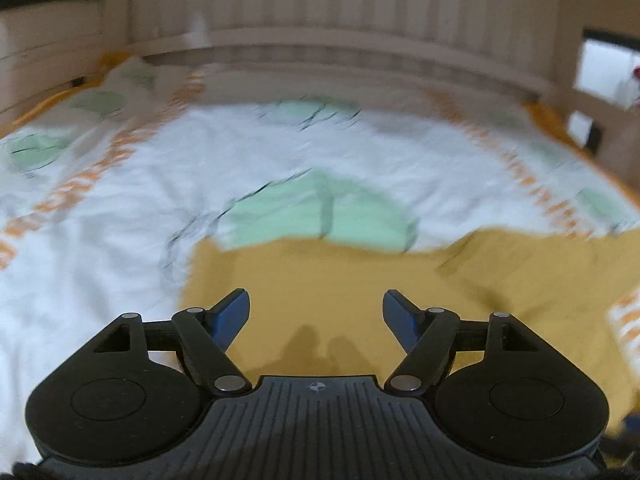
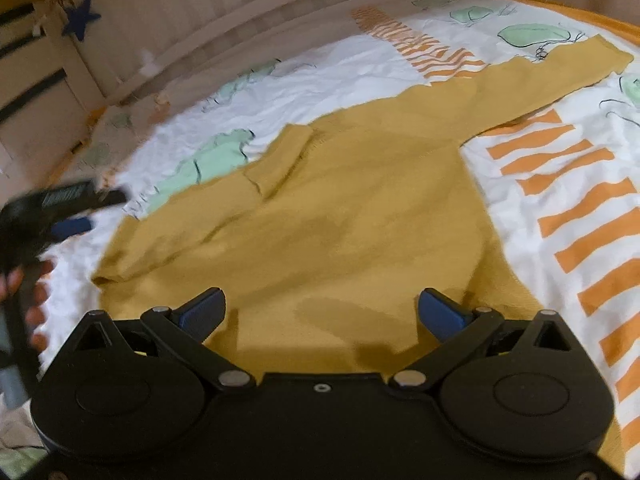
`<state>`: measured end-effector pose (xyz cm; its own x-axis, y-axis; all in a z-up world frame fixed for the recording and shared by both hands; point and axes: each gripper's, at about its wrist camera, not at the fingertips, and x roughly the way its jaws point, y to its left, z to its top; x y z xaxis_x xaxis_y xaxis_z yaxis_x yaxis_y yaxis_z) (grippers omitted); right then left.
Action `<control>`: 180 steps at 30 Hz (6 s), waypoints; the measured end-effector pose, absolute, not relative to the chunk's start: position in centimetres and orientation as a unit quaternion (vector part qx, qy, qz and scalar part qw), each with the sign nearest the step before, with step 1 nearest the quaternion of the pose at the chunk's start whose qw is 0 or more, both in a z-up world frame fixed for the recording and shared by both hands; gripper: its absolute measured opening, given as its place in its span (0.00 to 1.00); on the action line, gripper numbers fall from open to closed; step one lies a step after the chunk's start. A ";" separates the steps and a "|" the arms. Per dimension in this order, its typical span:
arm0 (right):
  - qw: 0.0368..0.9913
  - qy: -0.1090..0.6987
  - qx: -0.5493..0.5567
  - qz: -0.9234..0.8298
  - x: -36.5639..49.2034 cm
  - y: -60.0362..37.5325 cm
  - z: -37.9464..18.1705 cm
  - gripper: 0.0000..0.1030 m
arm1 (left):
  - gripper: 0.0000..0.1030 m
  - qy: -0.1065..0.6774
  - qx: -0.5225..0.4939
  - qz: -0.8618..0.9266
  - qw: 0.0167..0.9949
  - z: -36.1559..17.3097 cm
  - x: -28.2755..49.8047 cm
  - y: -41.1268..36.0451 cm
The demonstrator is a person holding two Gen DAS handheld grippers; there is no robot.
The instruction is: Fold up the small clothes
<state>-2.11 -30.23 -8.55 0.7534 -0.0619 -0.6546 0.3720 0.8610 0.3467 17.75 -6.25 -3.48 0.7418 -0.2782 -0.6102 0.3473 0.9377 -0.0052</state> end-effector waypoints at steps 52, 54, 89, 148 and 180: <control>0.914 0.370 0.055 -0.159 13.3 -32.4 -7.7 0.08 | 1.00 0.344 0.040 -0.166 0.923 -10.9 16.0 -1.0; 0.915 0.366 0.057 -0.162 13.2 -32.7 -7.7 0.07 | 1.00 0.344 0.040 -0.166 0.923 -10.9 16.0 -1.0; 0.926 0.326 0.074 -0.175 13.5 -38.5 -8.5 0.13 | 1.00 0.343 0.041 -0.167 0.924 -10.9 16.0 -0.9; 0.889 0.194 0.274 -0.311 1.9 -67.8 -2.9 0.12 | 1.00 0.342 0.020 -0.174 0.923 -11.1 15.0 -16.4; 0.931 0.343 0.122 0.034 15.0 -24.7 -6.5 0.13 | 0.98 0.400 -0.080 -0.114 0.906 -6.2 16.7 2.9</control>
<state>14.99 -24.68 -6.47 0.7626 0.1474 -0.6299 0.0198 0.9679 0.2506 16.73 2.94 -6.22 0.6535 -0.2705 -0.7070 0.1417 0.9612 -0.2368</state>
